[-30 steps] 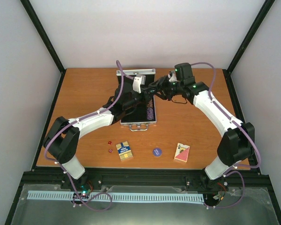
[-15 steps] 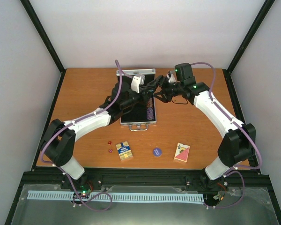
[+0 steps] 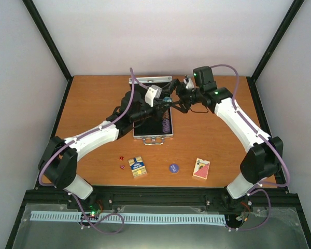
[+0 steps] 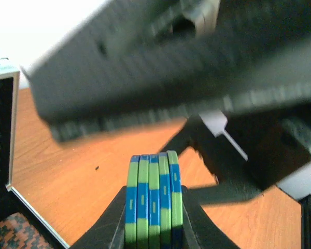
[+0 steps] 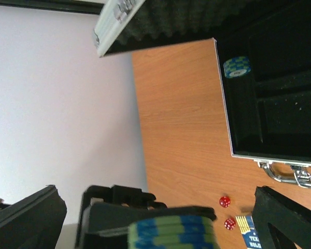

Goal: Pack up texas hold em set

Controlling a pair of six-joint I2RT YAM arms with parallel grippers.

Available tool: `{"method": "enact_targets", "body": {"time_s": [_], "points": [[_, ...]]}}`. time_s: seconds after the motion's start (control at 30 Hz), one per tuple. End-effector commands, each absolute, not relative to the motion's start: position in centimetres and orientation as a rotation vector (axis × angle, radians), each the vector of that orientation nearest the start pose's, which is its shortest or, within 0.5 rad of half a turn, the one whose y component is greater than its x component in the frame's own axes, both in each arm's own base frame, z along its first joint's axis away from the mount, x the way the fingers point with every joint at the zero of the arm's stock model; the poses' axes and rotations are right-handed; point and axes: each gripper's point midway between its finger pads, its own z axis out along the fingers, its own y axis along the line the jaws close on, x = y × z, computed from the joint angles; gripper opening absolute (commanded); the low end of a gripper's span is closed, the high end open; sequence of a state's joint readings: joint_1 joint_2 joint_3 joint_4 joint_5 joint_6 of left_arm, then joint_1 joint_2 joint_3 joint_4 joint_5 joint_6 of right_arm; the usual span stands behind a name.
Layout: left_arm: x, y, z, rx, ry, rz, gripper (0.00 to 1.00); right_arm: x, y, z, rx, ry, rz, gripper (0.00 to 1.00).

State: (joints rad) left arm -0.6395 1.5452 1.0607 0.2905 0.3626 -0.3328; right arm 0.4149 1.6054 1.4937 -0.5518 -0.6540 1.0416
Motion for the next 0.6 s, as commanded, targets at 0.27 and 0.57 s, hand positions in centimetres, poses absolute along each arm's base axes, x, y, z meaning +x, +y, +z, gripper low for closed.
{"method": "enact_targets", "body": {"time_s": [0.27,0.57], "points": [[33.4,-30.0,22.8,0.811,1.993,-0.803,0.01,37.6,19.1,26.1,0.462,2.510,0.899,1.00],[32.9,-24.2,18.1,0.831,2.301,-0.536,0.01,35.1,14.3,22.7,0.447,2.549,0.611,1.00]]}}
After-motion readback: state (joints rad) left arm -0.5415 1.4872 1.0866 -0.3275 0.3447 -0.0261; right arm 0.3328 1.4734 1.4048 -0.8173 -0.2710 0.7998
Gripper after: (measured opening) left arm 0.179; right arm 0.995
